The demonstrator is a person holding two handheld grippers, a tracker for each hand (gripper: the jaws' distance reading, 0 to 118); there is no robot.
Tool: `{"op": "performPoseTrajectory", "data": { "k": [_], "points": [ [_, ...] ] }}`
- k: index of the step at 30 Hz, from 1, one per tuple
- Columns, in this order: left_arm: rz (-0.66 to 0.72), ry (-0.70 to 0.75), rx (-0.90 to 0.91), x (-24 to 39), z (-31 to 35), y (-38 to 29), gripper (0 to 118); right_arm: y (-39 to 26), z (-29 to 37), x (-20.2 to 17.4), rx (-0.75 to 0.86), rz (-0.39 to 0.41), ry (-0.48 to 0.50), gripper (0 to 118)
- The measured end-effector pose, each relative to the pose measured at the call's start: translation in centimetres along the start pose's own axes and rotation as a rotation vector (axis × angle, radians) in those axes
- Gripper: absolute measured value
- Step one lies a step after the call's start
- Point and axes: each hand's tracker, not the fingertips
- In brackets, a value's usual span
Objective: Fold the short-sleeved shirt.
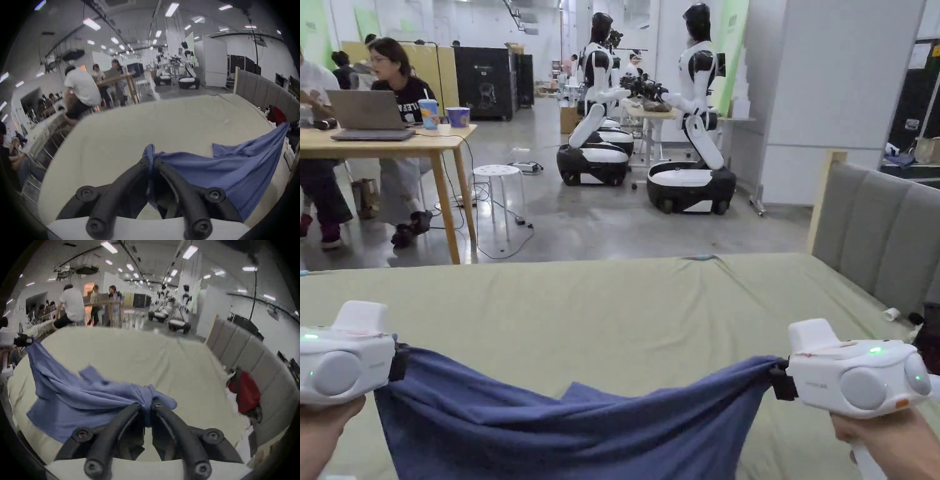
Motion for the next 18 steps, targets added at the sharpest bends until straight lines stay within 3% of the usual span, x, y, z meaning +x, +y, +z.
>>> {"op": "performPoseTrajectory", "data": {
  "k": [4, 8, 18],
  "points": [
    [0.022, 0.077, 0.121, -4.4, 4.7, 3.1, 2, 5.6, 5.8, -0.5, 0.198, -0.017, -0.095, 7],
    [0.066, 0.125, 0.215, -7.3, 7.8, 6.3, 2, 11.1, 8.8, 0.3, 0.295, -0.055, -0.139, 7],
    [0.126, 0.202, 0.351, -8.3, 7.6, 14.3, 2, 19.9, 9.2, -2.2, 0.420, -0.058, -0.250, 7]
  ]
}}
